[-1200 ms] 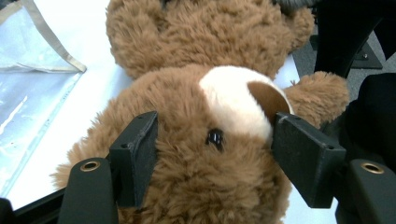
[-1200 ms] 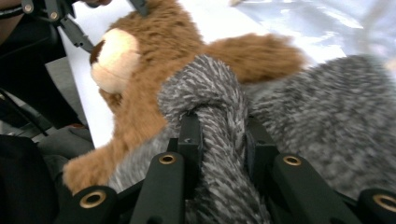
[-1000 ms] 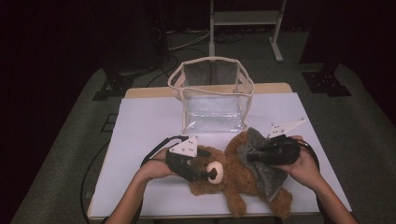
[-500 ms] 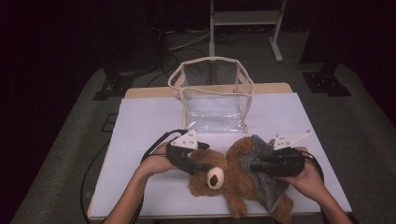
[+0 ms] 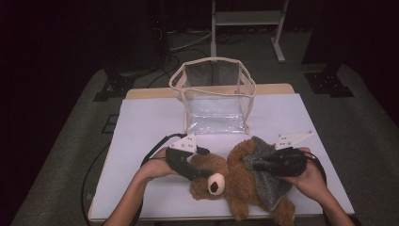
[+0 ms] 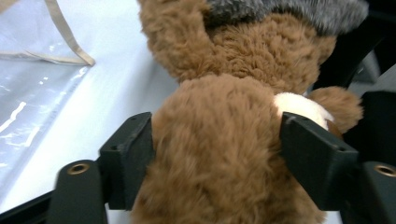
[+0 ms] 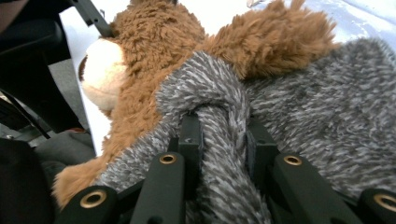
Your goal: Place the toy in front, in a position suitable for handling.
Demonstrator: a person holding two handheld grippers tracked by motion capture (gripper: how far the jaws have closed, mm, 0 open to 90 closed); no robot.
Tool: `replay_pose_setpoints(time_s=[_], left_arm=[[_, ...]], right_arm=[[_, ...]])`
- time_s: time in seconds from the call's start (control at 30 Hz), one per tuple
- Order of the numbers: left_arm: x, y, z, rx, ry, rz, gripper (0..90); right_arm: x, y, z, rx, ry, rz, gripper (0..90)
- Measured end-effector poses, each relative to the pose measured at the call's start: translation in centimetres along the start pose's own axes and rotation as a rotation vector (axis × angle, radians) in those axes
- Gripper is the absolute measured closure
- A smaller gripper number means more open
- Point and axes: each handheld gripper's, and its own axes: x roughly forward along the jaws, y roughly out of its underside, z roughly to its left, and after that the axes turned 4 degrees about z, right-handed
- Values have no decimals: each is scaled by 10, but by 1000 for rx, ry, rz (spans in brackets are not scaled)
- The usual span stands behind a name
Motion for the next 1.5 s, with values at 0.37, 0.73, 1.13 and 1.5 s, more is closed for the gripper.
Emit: replay_pose_setpoints(time_s=[0.37,0.73,1.13,1.5], left_arm=[[10,12,6,-117,89,11,68],[27,1,7,-103,150,70,246],[3,-22,27,-5,-32,76,420],[-25,7,21,10,-87,99,247]], right_arm=[[-3,12,8,0,-14,0,725],[-3,18,5,26,-20,-25,724],[1,-8,-12,51,17,-94,724],[38,-36,-11,-24,-71,-43,727]])
